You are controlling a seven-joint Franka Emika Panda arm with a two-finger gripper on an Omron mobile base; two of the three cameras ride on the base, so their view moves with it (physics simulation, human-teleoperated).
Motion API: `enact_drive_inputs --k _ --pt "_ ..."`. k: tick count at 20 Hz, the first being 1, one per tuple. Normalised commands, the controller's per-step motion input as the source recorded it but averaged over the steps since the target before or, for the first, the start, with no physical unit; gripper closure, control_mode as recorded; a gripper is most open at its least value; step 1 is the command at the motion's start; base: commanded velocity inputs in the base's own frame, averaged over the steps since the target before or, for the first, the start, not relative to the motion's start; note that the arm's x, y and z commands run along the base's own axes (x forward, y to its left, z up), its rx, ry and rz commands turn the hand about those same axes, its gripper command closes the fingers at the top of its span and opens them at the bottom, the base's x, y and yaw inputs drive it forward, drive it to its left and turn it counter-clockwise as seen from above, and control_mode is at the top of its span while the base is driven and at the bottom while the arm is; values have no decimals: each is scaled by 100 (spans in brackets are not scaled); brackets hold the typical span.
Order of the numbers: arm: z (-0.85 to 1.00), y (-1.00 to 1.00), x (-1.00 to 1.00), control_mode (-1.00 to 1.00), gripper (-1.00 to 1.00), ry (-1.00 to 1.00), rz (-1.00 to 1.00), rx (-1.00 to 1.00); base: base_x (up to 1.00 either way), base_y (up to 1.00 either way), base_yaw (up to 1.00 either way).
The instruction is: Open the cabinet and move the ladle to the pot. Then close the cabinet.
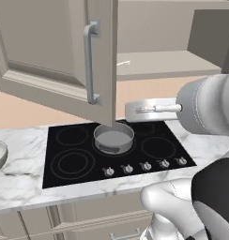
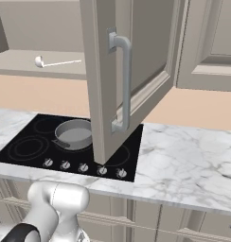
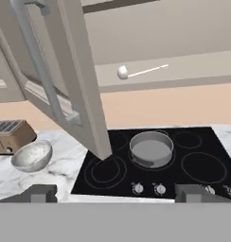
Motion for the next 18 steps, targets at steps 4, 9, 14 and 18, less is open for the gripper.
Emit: enact_drive_inputs --k 4,9,14,18 --pt "5 -89 16 -100 -100 0 1 24 0 0 0" --pt "0 -73 33 -100 -100 0 3 27 0 0 0" --pt "0 -21 51 -100 -100 0 5 19 0 0 0" --pt "-1 0 76 -100 -100 0 2 12 0 0 0"
